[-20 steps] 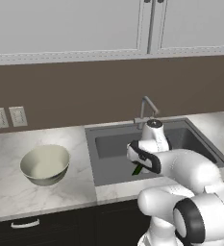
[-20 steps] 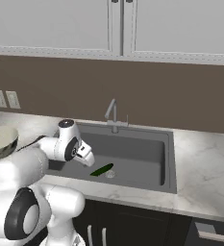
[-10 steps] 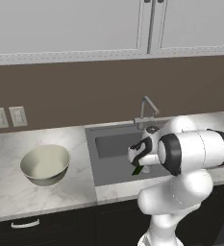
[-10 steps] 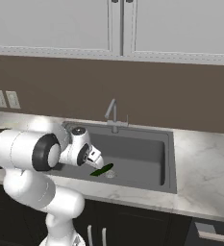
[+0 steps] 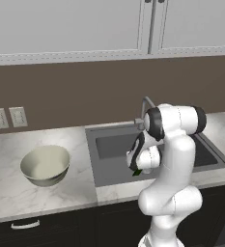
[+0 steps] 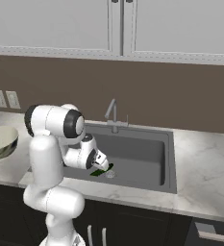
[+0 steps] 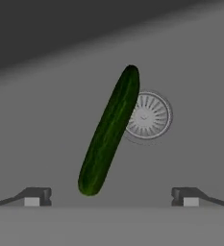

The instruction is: Pick the cucumber from the sink and place it in the bowl. Then pick the bowl and place it in the microwave. Then close the microwave door and press the start button.

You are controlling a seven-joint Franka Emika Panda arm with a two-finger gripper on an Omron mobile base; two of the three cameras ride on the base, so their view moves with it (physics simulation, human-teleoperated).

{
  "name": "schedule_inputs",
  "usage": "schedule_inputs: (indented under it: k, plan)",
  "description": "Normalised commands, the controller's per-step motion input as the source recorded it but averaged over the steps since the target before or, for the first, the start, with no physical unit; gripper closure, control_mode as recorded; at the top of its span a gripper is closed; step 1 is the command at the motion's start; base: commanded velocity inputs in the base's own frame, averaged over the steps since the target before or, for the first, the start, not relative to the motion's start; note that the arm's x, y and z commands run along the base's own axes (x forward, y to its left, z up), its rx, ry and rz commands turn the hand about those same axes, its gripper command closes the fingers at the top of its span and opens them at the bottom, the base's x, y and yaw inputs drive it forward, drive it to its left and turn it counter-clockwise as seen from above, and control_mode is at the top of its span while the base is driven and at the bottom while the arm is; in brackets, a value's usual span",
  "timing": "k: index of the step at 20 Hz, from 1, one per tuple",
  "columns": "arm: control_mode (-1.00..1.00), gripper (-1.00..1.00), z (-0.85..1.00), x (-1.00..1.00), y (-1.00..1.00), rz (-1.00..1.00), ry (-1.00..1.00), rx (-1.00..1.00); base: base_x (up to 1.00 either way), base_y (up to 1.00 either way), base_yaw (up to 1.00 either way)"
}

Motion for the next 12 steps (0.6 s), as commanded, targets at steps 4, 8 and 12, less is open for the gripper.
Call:
schedule_inputs:
  k: [4, 8, 12]
  plan:
    - [-1.0, -1.0, -0.46, 0.6, -0.03, 0.0, 0.03, 0.0, 0.0, 0.0, 0.0]
    - [-1.0, -1.0, -0.54, 0.53, -0.04, 0.0, 0.04, 0.0, 0.0, 0.0, 0.0]
    - [-1.0, -1.0, -0.54, 0.52, -0.05, 0.0, 0.02, 0.0, 0.0, 0.0, 0.0]
